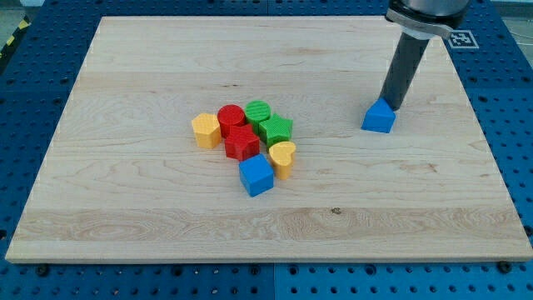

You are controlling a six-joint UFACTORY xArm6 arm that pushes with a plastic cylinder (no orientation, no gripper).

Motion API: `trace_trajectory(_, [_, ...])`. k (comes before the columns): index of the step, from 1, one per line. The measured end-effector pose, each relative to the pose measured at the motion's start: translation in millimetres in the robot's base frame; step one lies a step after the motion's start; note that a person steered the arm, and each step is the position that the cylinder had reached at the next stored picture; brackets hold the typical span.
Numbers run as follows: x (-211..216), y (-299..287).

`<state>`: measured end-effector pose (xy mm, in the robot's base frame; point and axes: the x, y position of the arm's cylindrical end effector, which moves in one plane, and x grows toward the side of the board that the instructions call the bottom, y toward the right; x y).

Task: Push the triangle below the cube

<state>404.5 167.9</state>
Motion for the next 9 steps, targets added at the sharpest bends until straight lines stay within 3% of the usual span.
trace_trajectory(3, [26, -5])
trace_trajectory(4, [14, -22])
trace_trajectory(9, [61, -33])
